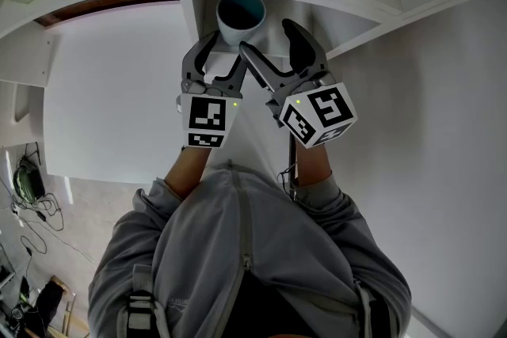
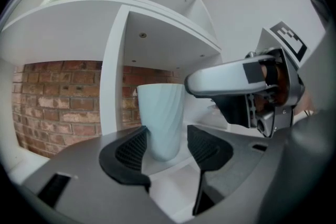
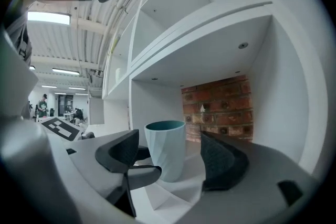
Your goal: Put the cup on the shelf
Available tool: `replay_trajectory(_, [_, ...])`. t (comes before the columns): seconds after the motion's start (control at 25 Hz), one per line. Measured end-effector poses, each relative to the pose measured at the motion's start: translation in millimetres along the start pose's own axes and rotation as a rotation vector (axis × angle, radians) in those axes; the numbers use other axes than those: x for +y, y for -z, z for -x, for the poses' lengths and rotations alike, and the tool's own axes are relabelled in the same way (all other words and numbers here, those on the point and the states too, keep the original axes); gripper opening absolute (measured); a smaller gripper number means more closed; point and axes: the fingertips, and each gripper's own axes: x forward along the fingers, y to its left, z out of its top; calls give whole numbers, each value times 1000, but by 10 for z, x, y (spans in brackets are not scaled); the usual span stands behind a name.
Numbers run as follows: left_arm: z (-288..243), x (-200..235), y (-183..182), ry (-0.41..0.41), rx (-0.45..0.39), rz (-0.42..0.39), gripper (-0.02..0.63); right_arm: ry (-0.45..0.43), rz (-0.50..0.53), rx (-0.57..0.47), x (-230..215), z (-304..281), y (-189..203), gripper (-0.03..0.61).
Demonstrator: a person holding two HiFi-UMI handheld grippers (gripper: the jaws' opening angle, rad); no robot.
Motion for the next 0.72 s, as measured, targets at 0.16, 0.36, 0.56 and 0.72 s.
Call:
replay_trajectory(0.16, [37,6,-5,-6,2,-1,245,16,-20,0,-24,79,22,344])
replay_trajectory(0.36, [154,16,-55,-23,-16,-1,245,34,-33,-16,1,160,11,341])
replay_trajectory(0.56, [379,-10,-225,-33,-59,-3,145,49,-24,-34,119,249,-42,339])
replay_trajectory(0.72, [626,-46,-405,-36,-99,-9,91,65,9,-65,270,374,-123,260])
